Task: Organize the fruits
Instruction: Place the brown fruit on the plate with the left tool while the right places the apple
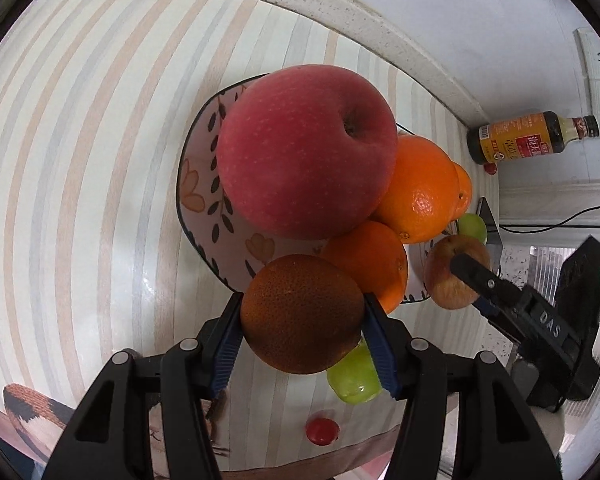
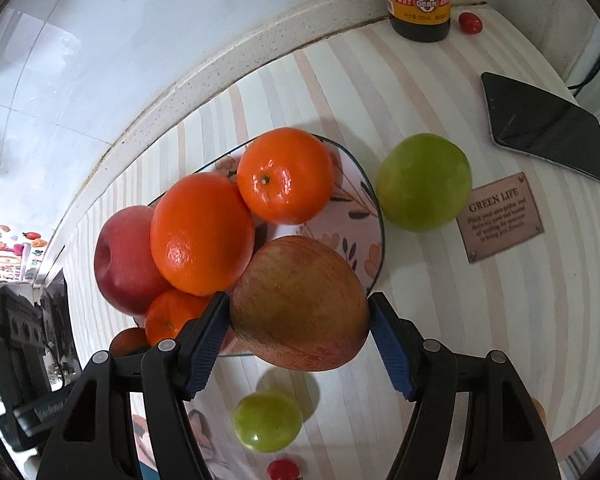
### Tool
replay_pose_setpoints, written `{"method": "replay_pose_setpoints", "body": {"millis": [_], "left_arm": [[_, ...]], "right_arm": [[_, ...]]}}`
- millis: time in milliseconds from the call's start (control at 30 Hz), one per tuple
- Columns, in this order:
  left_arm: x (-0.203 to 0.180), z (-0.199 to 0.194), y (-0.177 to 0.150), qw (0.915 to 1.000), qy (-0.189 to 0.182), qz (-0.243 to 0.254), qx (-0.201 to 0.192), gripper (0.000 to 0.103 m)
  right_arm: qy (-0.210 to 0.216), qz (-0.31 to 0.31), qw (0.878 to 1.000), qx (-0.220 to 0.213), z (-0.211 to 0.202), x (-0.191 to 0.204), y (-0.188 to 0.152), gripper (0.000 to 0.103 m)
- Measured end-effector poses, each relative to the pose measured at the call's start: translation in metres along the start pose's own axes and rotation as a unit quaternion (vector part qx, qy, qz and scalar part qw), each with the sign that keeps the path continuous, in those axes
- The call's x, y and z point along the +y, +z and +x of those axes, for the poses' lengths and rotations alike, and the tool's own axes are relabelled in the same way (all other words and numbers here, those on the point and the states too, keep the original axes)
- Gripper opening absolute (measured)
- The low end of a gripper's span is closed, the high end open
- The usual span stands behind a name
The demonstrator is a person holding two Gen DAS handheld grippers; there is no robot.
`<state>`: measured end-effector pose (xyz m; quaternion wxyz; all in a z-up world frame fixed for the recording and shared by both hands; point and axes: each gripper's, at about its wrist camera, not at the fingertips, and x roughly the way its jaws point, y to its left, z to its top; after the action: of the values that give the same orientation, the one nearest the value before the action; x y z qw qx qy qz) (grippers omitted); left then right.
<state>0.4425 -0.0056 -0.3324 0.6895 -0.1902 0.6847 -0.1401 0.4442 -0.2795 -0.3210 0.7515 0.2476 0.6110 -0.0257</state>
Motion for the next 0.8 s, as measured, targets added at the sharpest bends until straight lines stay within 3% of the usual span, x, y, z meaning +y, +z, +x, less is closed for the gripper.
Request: {"method": "replay_pose_setpoints", "body": {"millis": [100, 200, 533, 733, 800], "left_arm": [[0.004, 0.0, -0.001, 0.9999, 0.016, -0.004, -0.005, 0.055], [0.009, 0.002, 0.001, 0.9998, 0.005, -0.019, -0.008, 0.055], [0.007, 0.006, 0.006, 0.9994, 0.021, -0.014, -0.026, 0.054], [0.009, 0.005, 0.005, 0.999, 0.024, -0.029, -0.022, 0.055], [0.006, 0.002, 0.005, 0.9987, 0.034, -0.032, -0.019, 0.055]], "right_arm": [[0.0, 0.003, 1.0, 0.004, 0.007, 0.0, 0.002, 0.072], [0.002, 0.005, 1.0, 0.006, 0.017, 0.005, 0.006, 0.072], [-0.012, -0.01, 1.0, -0.003, 0.023, 0.013, 0.009, 0.072], [-0.002, -0.01, 1.0, 0.014, 0.032, 0.019, 0.013, 0.073], [0.008, -0.009, 1.0, 0.02, 0.035, 0.021, 0.015, 0.083]]}}
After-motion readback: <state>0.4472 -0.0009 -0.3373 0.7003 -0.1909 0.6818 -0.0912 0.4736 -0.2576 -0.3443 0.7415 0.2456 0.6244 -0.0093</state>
